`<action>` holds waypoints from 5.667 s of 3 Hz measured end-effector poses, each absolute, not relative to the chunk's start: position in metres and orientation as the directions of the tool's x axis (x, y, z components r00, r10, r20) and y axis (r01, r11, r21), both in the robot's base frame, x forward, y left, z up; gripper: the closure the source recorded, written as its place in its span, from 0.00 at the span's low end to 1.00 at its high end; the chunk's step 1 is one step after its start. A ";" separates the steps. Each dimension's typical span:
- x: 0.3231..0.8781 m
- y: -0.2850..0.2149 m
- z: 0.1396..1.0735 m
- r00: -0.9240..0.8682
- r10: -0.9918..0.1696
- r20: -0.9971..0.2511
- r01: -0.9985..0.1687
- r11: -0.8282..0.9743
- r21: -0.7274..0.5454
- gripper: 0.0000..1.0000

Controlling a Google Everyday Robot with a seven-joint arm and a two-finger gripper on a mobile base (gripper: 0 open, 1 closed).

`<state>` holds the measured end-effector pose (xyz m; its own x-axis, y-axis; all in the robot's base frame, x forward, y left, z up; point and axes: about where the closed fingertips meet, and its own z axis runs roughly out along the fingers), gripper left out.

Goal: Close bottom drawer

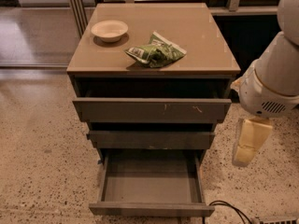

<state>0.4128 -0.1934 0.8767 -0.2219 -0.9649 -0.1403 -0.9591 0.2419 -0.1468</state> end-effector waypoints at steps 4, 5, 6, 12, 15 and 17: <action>0.404 -0.184 0.794 -0.338 -0.931 -0.138 -0.911 0.360 -0.199 0.00; 0.396 -0.177 0.737 -0.411 -0.896 -0.169 -0.893 0.432 -0.122 0.00; 0.393 -0.156 0.690 -0.446 -0.864 -0.233 -0.884 0.466 -0.035 0.00; 0.378 -0.080 0.469 -0.609 -0.703 -0.367 -0.788 0.588 0.180 0.00; 0.377 -0.069 0.399 -0.604 -0.701 -0.378 -0.795 0.566 0.221 0.00; 0.366 -0.059 0.326 -0.628 -0.698 -0.346 -0.778 0.551 0.302 0.00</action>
Offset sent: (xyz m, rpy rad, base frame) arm -0.0097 0.0212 -0.1014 0.0088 -0.0658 -0.1634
